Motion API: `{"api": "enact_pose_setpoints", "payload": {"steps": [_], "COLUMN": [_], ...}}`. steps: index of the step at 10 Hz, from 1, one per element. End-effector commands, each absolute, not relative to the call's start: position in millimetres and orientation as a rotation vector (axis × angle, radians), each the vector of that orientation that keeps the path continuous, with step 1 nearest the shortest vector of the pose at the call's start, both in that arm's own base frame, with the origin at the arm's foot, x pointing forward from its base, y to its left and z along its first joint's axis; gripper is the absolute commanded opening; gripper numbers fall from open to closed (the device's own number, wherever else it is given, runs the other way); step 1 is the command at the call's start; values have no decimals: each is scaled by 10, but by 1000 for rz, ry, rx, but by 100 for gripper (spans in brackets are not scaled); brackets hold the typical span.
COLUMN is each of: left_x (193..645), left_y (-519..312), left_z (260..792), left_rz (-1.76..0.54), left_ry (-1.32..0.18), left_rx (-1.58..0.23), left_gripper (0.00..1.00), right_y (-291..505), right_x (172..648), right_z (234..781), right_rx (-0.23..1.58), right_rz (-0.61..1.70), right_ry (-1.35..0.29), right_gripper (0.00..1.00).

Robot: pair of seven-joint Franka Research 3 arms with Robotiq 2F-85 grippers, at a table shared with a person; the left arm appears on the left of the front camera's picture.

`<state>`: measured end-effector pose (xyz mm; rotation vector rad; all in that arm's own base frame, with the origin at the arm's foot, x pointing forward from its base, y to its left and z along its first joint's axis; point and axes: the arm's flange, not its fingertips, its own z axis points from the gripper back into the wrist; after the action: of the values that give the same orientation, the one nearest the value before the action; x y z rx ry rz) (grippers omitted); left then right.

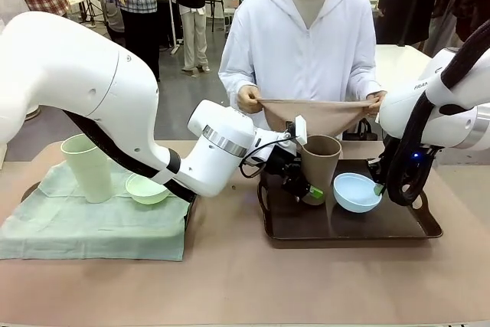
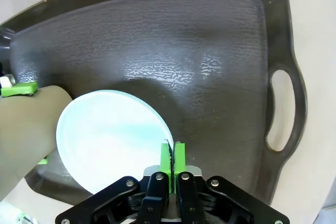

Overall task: Set up a tray with a mat and arrange the tableware.
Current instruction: Pick up the Picnic Bowl and Reusable plastic cup from the Handle tray in front of the human's position and hold them in the air.

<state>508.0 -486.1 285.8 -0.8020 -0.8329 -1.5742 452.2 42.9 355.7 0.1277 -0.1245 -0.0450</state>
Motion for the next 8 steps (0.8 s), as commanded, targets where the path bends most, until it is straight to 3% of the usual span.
{"api": "enact_pose_setpoints", "payload": {"steps": [1, 4, 6, 8], "left_x": [5002, 4925, 4680, 4395], "left_y": [-4787, -4706, -4603, -4554], "left_z": [2901, 3043, 3622, 4299], "left_rz": [-1564, -1549, -1513, -1536], "left_ry": [-896, -878, -856, -906], "left_rx": [-813, -802, -833, -793], "left_gripper": [0, 0, 0, 0], "right_y": [430, 463, 356, 282], "right_x": [4512, 4444, 4208, 3914], "right_z": [3485, 3621, 4145, 4840], "right_rx": [155, 147, 108, 60], "right_rz": [-24, -10, 6, 36], "right_ry": [-145, -94, -47, -104], "right_gripper": [0, 0, 0, 0]}}
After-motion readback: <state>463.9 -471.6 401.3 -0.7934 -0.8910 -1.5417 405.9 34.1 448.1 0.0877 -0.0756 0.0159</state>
